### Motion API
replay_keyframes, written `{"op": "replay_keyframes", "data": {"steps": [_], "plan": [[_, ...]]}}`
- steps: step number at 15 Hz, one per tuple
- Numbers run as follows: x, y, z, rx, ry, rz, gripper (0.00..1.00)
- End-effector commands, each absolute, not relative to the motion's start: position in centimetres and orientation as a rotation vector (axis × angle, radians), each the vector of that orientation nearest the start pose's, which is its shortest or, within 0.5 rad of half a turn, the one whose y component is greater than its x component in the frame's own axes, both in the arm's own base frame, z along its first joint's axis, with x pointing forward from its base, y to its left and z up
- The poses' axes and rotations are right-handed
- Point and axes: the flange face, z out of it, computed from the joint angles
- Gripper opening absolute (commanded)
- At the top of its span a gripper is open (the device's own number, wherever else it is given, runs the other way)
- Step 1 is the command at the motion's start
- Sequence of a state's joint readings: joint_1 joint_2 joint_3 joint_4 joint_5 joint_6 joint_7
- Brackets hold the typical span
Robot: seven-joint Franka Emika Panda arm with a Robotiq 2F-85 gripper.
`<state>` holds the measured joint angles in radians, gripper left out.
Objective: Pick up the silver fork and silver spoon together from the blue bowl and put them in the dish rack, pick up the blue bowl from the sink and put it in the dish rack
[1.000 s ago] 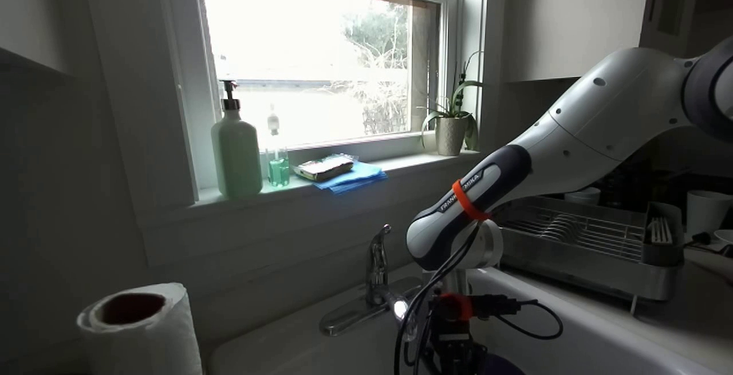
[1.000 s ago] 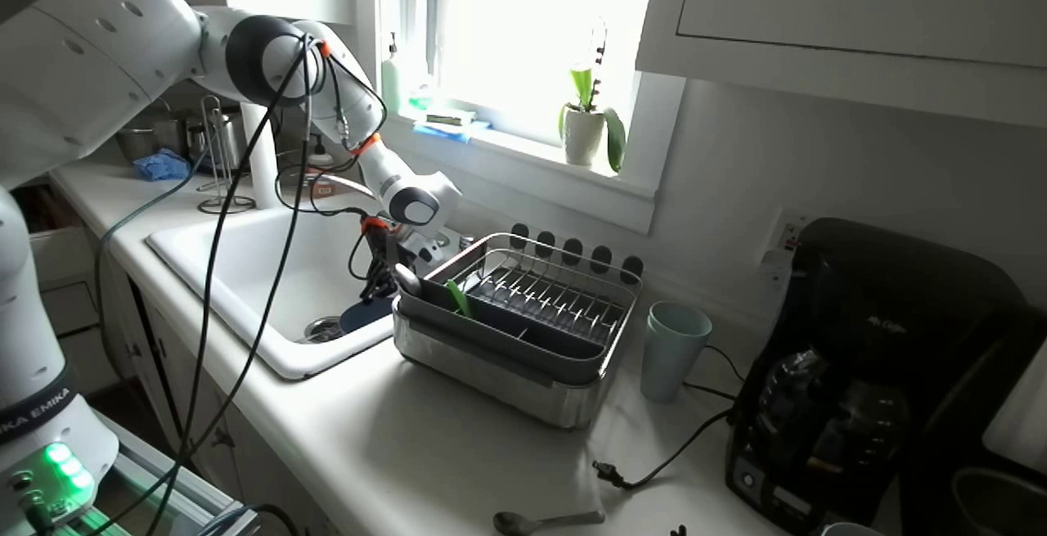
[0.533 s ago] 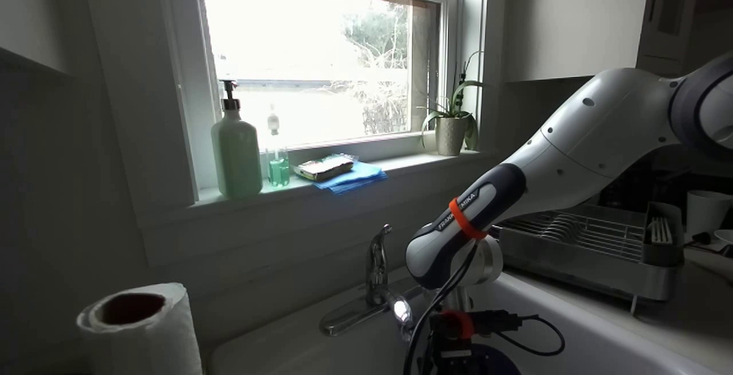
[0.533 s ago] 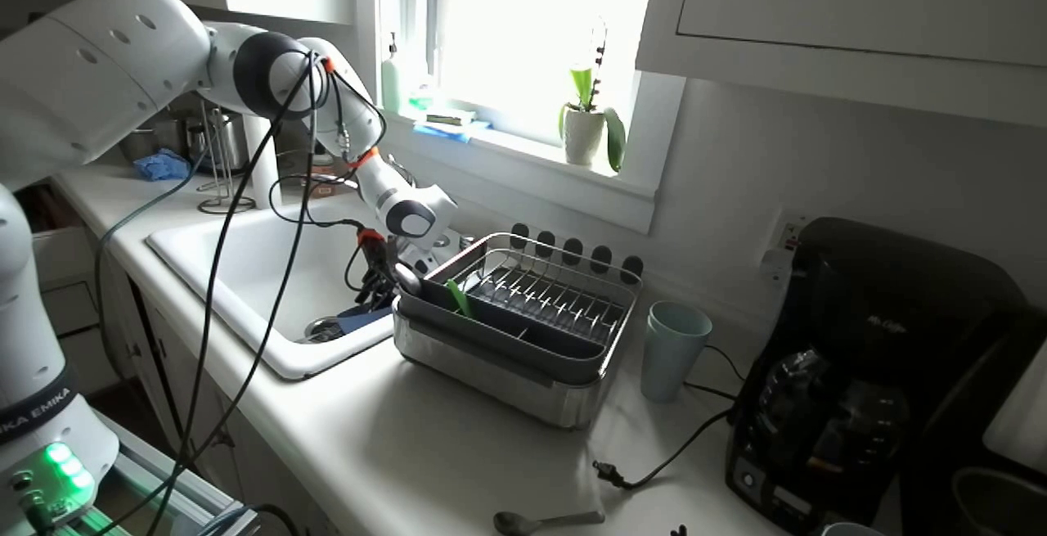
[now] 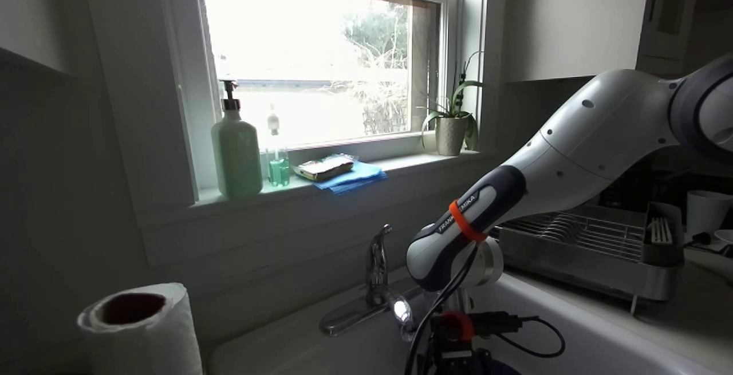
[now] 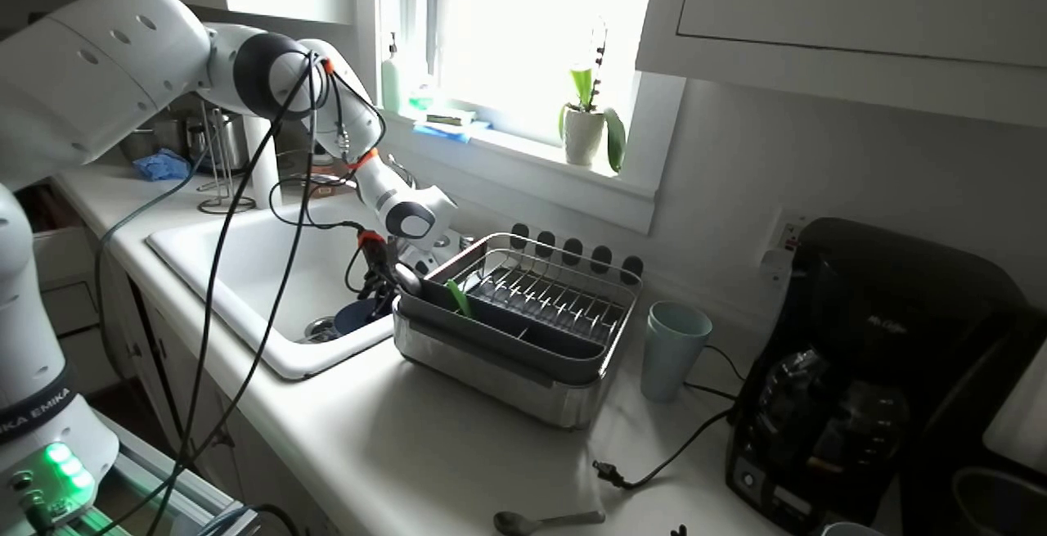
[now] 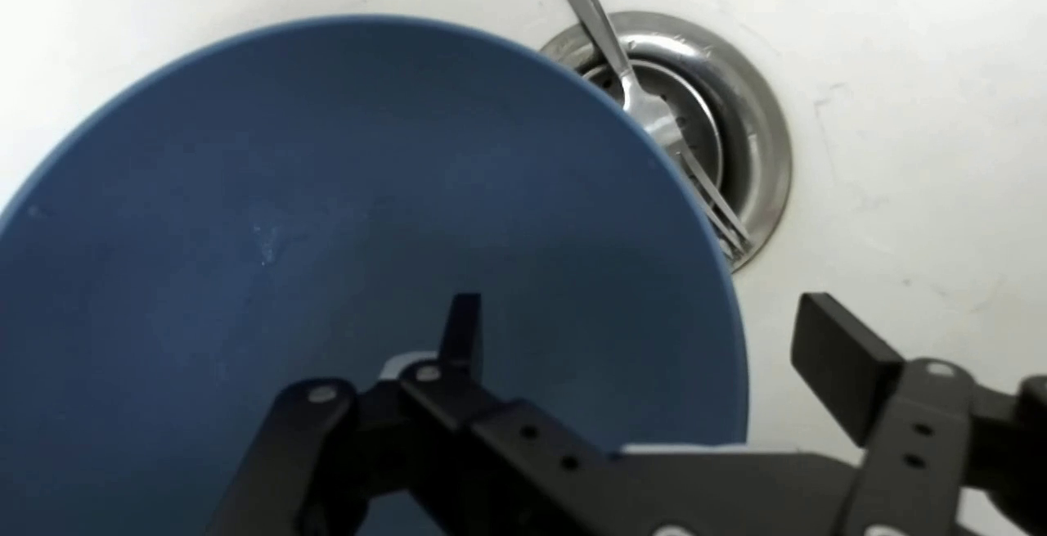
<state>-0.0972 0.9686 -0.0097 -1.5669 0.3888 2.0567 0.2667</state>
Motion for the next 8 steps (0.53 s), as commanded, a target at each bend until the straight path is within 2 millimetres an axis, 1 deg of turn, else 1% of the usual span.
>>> {"op": "replay_keyframes", "data": {"steps": [1,2,4,8], "plan": [[63.05,-5.08,4.50,-2.710,0.899,0.677,0.66],[63.02,-5.13,4.54,-2.712,0.899,0.679,0.57],[62.98,-5.25,4.68,-2.717,0.901,0.681,0.42],[62.91,-5.73,5.11,-2.709,0.908,0.686,0.16]]}}
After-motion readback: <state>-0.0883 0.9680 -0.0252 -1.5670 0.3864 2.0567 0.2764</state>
